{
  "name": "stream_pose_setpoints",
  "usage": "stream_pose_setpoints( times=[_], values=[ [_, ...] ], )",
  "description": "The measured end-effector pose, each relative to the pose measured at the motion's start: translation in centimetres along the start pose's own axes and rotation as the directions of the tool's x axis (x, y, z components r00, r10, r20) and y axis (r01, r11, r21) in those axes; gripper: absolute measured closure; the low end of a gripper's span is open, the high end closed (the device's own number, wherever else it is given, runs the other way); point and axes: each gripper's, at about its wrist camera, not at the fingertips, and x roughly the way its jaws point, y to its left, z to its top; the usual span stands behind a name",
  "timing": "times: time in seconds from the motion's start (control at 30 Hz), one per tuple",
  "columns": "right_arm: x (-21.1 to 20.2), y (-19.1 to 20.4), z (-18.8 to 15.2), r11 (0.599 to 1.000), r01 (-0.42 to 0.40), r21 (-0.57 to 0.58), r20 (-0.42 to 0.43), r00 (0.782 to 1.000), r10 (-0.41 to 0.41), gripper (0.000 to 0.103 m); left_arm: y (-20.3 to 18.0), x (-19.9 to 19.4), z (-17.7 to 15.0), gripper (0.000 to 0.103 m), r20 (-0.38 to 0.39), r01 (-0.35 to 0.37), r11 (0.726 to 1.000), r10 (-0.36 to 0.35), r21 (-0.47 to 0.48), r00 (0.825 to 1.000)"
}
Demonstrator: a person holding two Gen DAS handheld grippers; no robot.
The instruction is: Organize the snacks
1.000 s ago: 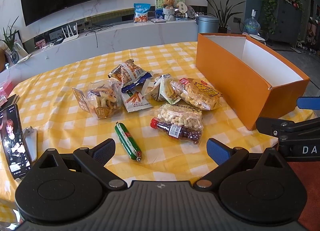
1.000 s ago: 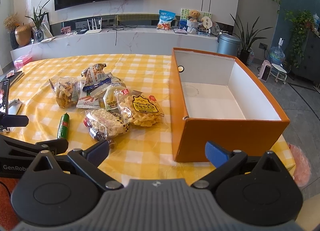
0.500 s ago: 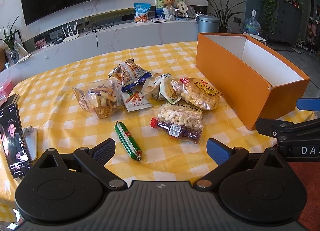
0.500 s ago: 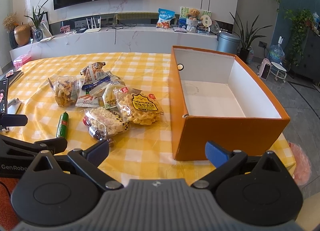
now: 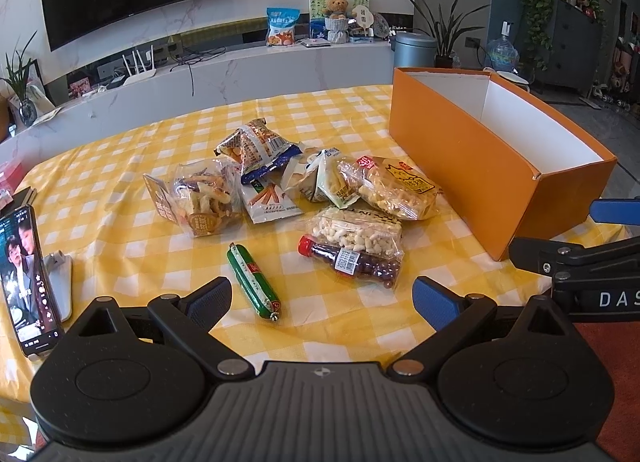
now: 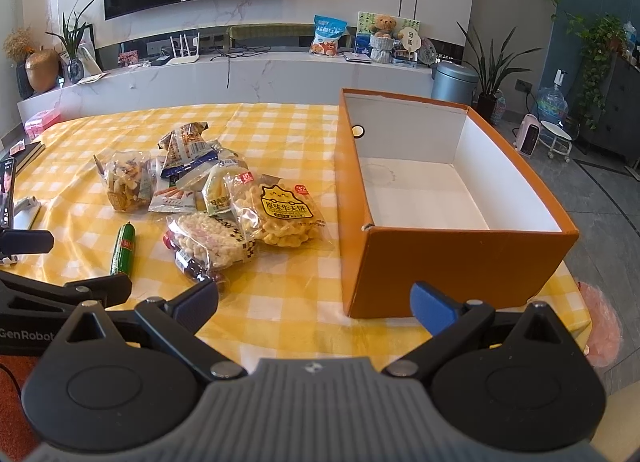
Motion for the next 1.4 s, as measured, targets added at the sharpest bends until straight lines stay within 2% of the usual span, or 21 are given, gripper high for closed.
stream_pose_setpoints(
  times=[0.17, 0.27, 0.37, 0.47, 0.5, 0.57, 0.6, 0.67, 0.77, 0.83, 0.9, 0.97, 1.07, 1.17, 1.3, 1.4],
  values=[
    [-0.3, -0.1, -0.1, 0.999, -0.046, 0.009, 0.038, 0.998, 0.045, 0.003, 0.1, -0.1, -0.2, 0.001, -0.002, -0.013, 1.000, 0.013, -0.011, 1.000],
    [-0.2, 0.1, -0.2, 0.997, -0.079, 0.014, 0.054, 0.995, 0.078, 0.004, 0.8, 0.0, -0.3, 0.016, -0.009, -0.004, 1.000, 0.003, -0.031, 1.000],
    [0.2, 0.9, -0.4, 0.995, -0.096, -0.014, 0.051, 0.994, 0.097, 0.017, 1.7, 0.1, -0.6, 0.026, -0.007, 0.017, 0.999, -0.017, -0.047, 1.000],
    [0.8, 1.5, -0.4, 0.992, -0.123, -0.039, 0.033, 0.992, 0.124, 0.022, 2.6, 0.4, -0.6, 0.031, 0.005, 0.052, 0.995, -0.052, -0.086, 0.999],
    [1.0, 1.7, -0.4, 0.991, -0.129, -0.045, 0.032, 0.991, 0.131, 0.029, 2.9, 0.5, -0.6, 0.032, 0.011, 0.067, 0.993, -0.066, -0.096, 0.998],
    [1.6, 2.1, -0.2, 0.989, -0.140, -0.056, 0.031, 0.989, 0.142, 0.036, 3.2, 0.7, -0.4, 0.036, 0.030, 0.095, 0.990, -0.092, -0.106, 0.995],
    [2.0, 2.2, -0.2, 0.988, -0.142, -0.060, 0.029, 0.989, 0.144, 0.041, 3.4, 0.9, -0.3, 0.038, 0.034, 0.114, 0.987, -0.111, -0.114, 0.993],
    [2.8, 2.5, 0.1, 0.988, -0.138, -0.074, 0.027, 0.990, 0.141, 0.049, 3.9, 1.5, 0.0, 0.050, 0.025, 0.173, 0.973, -0.172, -0.150, 0.985],
    [4.0, 2.9, 0.5, 0.986, -0.137, -0.090, 0.019, 0.990, 0.139, 0.055, 4.4, 2.5, 0.4, 0.055, 0.021, 0.214, 0.956, -0.215, -0.202, 0.976],
    [4.7, 3.2, 0.7, 0.983, -0.147, -0.106, 0.011, 0.989, 0.149, 0.059, 4.5, 3.2, 0.7, 0.055, 0.022, 0.232, 0.947, -0.233, -0.223, 0.972],
    [5.5, 3.6, 0.9, 0.983, -0.137, -0.126, 0.007, 0.990, 0.139, 0.059, 4.6, 3.8, 1.0, 0.046, 0.024, 0.242, 0.937, -0.244, -0.254, 0.970],
    [6.2, 3.9, 1.1, 0.981, -0.130, -0.144, -0.002, 0.991, 0.131, 0.059, 4.6, 4.4, 1.3, 0.031, 0.021, 0.245, 0.930, -0.249, -0.275, 0.968],
    [7.2, 4.2, 1.3, 0.978, -0.121, -0.171, -0.003, 0.993, 0.122, 0.059, 4.8, 5.6, 1.6, 0.029, 0.008, 0.251, 0.918, -0.262, -0.307, 0.965],
    [8.0, 4.4, 1.8, 0.975, -0.129, -0.180, -0.009, 0.992, 0.129, 0.059, 5.3, 6.3, 1.5, 0.029, -0.012, 0.214, 0.921, -0.230, -0.324, 0.973],
    [7.8, 5.0, 1.7, 0.964, -0.174, -0.199, -0.014, 0.984, 0.175, 0.059, 6.1, 6.4, 1.3, 0.029, -0.058, 0.109, 0.945, -0.133, -0.310, 0.989],
    [8.2, 5.5, 1.0, 0.955, -0.226, -0.192, -0.054, 0.974, 0.220, 0.059, 6.4, 6.7, 0.9, 0.029, -0.095, 0.057, 0.960, -0.085, -0.273, 0.992]
  ],
)
